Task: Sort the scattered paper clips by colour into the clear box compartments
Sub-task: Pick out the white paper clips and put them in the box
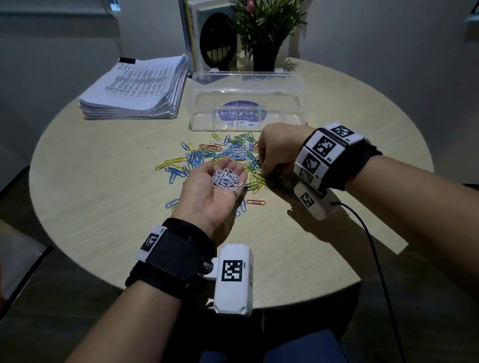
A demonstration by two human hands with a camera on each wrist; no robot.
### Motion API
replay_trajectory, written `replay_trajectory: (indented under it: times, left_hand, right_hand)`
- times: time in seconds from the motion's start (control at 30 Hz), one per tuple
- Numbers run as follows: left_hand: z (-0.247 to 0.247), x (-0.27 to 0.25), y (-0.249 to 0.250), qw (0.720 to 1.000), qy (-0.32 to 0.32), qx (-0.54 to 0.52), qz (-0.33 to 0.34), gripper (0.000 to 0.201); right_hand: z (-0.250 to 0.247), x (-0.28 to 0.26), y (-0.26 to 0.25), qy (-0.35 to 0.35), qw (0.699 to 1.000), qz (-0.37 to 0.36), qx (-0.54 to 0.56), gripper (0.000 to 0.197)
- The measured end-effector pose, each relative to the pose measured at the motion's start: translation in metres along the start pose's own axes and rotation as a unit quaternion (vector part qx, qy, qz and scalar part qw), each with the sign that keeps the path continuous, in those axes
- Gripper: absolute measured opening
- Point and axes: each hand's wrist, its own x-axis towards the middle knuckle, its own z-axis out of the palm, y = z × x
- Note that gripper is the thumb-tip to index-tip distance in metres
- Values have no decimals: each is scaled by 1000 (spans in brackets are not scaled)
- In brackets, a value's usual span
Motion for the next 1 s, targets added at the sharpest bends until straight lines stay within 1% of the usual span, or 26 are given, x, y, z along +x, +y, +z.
replay_trajectory:
  times: [0.07,0.13,0.27,0.4,0.57,0.7,0.77,0.83,0.87,0.93,0.97,1.0]
  left_hand:
    - [0,0,0,1000,2,3,-2,35]
    - [0,0,-1,1000,3,7,-2,36]
    - [2,-2,-1,1000,0,11,-1,35]
    - [1,-2,-1,1000,2,6,1,36]
    - [0,-3,0,1000,1,12,3,34]
    - [0,-3,-1,1000,1,15,5,35]
    - [1,-3,-2,1000,2,18,3,35]
    - [2,-2,-2,1000,1,20,1,35]
    - [2,-2,-2,1000,0,21,1,35]
    - [3,-2,-3,1000,-1,21,-1,34]
    - [4,-2,-4,1000,-1,21,-2,34]
    - [4,-2,-4,1000,-1,21,-3,34]
  right_hand:
    - [1,-1,1,-24,1000,-4,-7,37]
    - [1,-1,1,-33,999,-2,-9,40]
    - [2,3,-1,1,1000,5,-20,38]
    - [9,9,-5,6,999,9,-32,39]
    - [11,11,1,-2,1000,23,5,29]
    - [1,10,13,9,995,47,93,24]
    - [-5,9,20,24,991,61,113,19]
    - [-9,9,26,50,990,82,102,6]
    - [-9,10,29,59,989,92,96,5]
    - [-8,13,33,57,989,106,89,19]
    - [-7,14,34,53,989,107,88,23]
    - [-6,15,34,50,989,108,86,24]
